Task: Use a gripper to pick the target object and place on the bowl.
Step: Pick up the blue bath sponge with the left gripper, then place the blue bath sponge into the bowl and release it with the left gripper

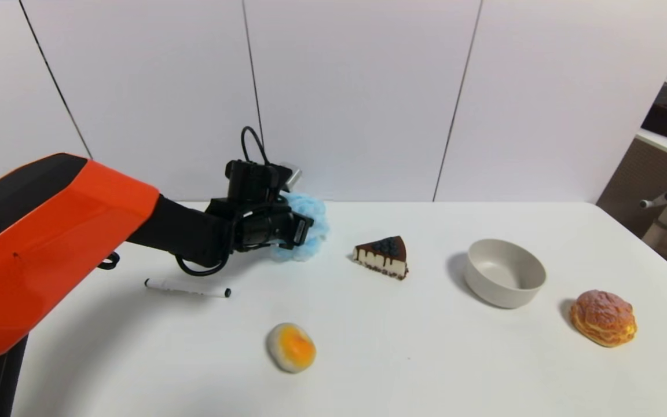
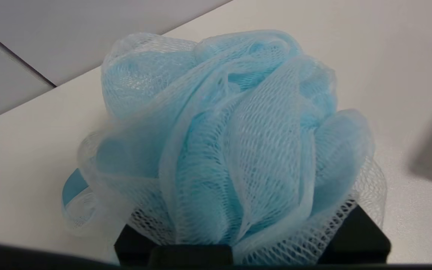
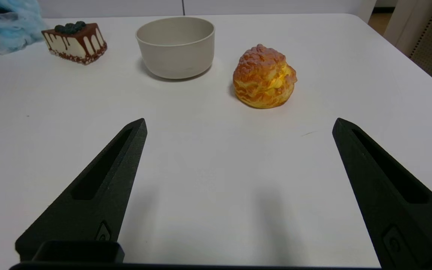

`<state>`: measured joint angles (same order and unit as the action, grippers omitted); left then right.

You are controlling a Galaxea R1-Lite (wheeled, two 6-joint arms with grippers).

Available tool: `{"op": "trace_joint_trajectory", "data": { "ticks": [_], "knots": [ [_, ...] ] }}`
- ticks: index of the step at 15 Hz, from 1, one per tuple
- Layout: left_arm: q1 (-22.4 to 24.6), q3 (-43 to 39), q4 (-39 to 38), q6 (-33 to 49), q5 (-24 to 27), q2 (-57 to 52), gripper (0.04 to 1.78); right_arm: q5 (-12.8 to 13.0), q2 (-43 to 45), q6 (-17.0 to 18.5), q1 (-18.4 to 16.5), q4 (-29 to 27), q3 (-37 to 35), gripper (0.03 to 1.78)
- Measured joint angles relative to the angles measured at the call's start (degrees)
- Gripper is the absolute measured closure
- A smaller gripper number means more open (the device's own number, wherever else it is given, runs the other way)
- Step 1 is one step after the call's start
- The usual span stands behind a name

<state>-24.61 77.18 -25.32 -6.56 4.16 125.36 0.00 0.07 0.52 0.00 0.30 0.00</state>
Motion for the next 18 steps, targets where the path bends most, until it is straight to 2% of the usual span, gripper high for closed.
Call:
{"op": "trace_joint_trajectory", "data": {
  "ticks": [3,8,13,18],
  "knots": [
    [-0.02,-0.13,0.82,-0.68,0.17,-1.49,1.22,0.0,0.0,0.0,0.0,0.02,0.0,0.1],
    [-1.97,3.13,7.0,-1.38,0.3,-3.85,1.31,0.0,0.0,0.0,0.0,0.0,0.0,0.1],
    [-5.78,14.38,14.41,-4.07,0.28,-5.51,1.33,0.0,0.0,0.02,0.0,0.0,0.0,0.1],
    [-13.2,26.26,15.21,-3.85,0.35,-4.27,1.34,0.02,0.0,-0.01,0.0,-0.01,0.0,0.1]
  ]
}}
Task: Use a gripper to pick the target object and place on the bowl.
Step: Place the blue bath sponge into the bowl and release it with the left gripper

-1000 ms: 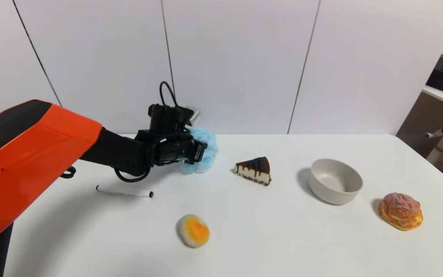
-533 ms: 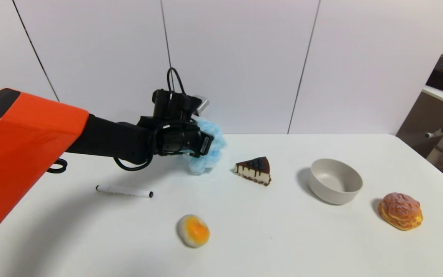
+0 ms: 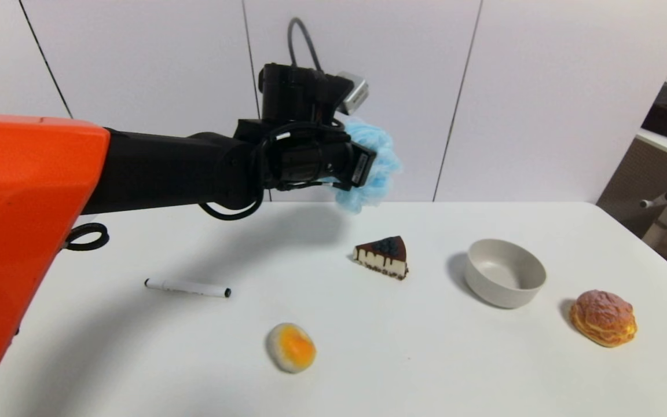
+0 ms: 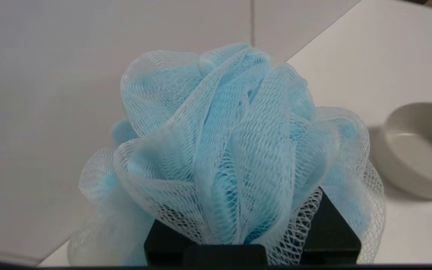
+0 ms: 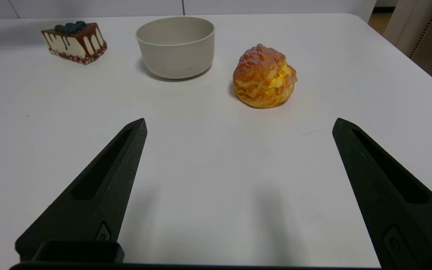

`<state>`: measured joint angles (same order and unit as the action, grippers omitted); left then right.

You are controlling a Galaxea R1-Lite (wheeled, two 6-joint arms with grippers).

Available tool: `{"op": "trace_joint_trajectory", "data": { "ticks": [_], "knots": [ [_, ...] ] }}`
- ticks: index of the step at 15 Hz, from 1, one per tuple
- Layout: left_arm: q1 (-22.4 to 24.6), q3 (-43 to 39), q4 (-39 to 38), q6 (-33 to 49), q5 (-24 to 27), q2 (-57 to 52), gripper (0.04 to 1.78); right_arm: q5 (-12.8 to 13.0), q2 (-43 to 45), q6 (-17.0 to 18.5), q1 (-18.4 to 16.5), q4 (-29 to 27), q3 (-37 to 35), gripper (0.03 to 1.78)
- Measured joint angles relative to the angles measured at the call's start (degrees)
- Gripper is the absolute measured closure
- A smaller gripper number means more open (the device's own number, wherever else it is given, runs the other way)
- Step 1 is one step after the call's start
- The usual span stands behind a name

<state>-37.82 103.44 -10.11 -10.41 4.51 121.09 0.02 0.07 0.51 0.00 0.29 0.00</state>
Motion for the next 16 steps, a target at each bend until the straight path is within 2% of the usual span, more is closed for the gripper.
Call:
{"op": "trace_joint_trajectory", "data": {
  "ticks": [3,6,11,16],
  "knots": [
    [-4.52,7.18,-0.39,0.41,0.02,3.25,1.34,-0.02,0.0,0.01,0.0,0.01,0.0,0.1],
    [-9.42,9.4,-3.62,2.04,0.02,6.83,1.34,-0.02,0.0,0.0,0.0,0.0,0.0,0.1],
    [-15.15,9.85,-13.79,3.78,0.11,12.81,1.34,0.0,0.0,0.01,0.0,0.01,0.0,0.1],
    [-18.71,9.96,-25.83,6.64,0.12,18.38,1.37,-0.02,0.0,0.0,0.0,0.01,0.0,0.1]
  ]
}}
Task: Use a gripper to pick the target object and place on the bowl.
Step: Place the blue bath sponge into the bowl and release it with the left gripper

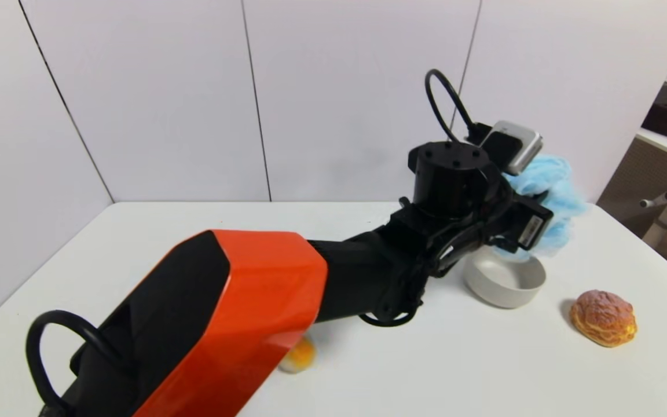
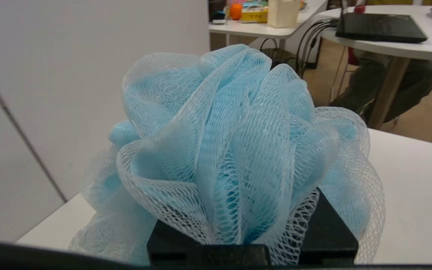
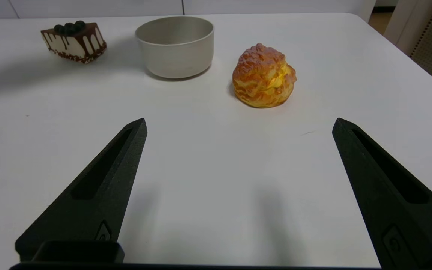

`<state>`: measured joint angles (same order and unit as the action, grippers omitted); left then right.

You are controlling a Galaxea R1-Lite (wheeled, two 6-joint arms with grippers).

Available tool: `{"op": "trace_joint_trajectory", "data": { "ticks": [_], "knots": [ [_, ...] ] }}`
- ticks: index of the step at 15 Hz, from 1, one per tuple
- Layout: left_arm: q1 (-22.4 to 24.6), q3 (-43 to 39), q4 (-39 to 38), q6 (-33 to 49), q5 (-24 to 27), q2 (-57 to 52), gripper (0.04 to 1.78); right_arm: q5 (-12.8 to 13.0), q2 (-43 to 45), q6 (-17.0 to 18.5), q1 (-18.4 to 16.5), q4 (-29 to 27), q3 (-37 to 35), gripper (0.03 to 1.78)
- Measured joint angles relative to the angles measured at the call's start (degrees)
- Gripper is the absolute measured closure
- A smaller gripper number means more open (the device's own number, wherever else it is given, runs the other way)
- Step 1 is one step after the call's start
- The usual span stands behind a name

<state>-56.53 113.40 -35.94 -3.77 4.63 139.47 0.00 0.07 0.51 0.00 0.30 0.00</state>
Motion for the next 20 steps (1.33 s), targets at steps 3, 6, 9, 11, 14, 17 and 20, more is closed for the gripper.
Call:
{"op": "trace_joint_trajectory", "data": {
  "ticks": [3,6,9,11,14,17,20],
  "knots": [
    [-0.37,0.0,-4.96,0.79,-0.01,2.5,1.37,0.0,0.0,0.01,0.0,0.0,0.0,0.1],
    [-0.69,0.28,-7.58,1.51,-0.01,4.71,1.37,0.0,0.0,0.01,0.0,0.02,0.0,0.1],
    [-0.44,0.33,-9.01,2.29,-0.17,6.61,1.37,0.0,0.0,0.0,0.0,0.02,0.0,0.1],
    [-0.61,0.33,-9.07,2.23,-0.15,7.5,1.37,0.0,0.0,0.0,0.0,0.02,0.0,0.1],
    [-0.41,0.33,-9.07,2.1,-0.21,8.22,1.37,0.02,0.0,0.01,0.0,0.05,0.0,0.1],
    [-0.57,0.33,-9.02,2.01,-0.17,8.41,1.37,0.0,0.0,0.01,0.0,0.02,0.0,0.1],
    [-0.37,0.33,-8.96,2.01,-0.21,8.35,1.37,0.0,0.0,0.01,0.0,0.0,0.0,0.1]
  ]
}}
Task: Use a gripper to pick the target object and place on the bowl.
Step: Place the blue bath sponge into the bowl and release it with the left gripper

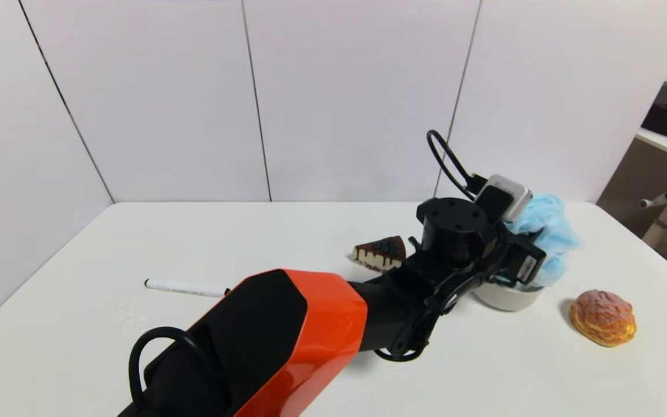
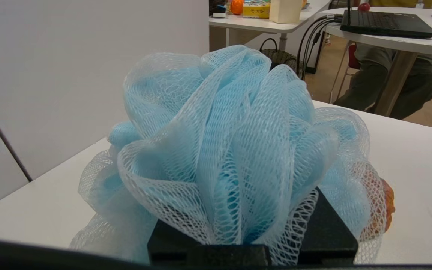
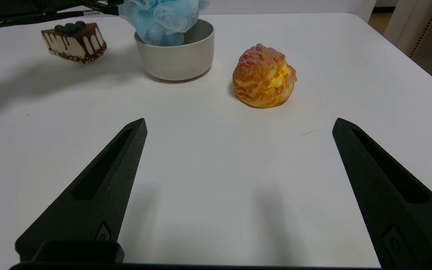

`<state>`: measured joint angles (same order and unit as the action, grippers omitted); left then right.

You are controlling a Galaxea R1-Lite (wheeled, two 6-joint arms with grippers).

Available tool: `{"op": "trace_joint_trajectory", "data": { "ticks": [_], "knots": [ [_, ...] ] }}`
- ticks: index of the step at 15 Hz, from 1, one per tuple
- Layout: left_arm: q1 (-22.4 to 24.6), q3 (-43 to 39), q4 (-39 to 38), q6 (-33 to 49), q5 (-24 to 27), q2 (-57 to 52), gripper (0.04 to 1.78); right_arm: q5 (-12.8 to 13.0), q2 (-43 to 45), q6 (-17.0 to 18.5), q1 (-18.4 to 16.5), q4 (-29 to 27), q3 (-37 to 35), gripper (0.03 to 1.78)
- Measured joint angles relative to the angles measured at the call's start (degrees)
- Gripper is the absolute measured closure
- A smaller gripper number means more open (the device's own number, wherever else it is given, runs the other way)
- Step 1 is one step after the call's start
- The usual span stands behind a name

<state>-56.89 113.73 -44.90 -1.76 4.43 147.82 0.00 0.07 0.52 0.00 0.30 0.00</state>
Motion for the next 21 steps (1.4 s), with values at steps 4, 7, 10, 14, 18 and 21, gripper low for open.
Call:
{"op": "trace_joint_trajectory", "data": {
  "ticks": [4,7,10,14,18,21],
  "knots": [
    [0.0,0.0,0.09,-0.37,0.09,-0.35,1.37,0.0,0.0,0.0,0.0,0.0,0.0,0.1],
    [0.11,0.0,0.09,-0.39,0.06,-0.68,1.37,0.0,0.0,0.02,0.0,0.0,0.0,0.1],
    [0.22,0.0,0.09,-0.35,0.06,-0.88,1.29,0.0,0.0,0.0,0.0,0.0,0.0,0.1],
    [0.23,0.0,0.2,-0.5,0.15,-1.05,0.82,0.0,0.0,0.0,0.0,0.0,0.0,0.1],
    [0.26,-0.02,0.55,-0.69,0.12,-1.4,0.53,0.0,0.0,-0.01,0.0,0.0,0.0,0.1],
    [0.43,-0.09,0.67,-1.0,0.12,-1.95,0.4,0.0,0.0,-0.01,0.0,0.02,0.0,0.1]
  ]
}}
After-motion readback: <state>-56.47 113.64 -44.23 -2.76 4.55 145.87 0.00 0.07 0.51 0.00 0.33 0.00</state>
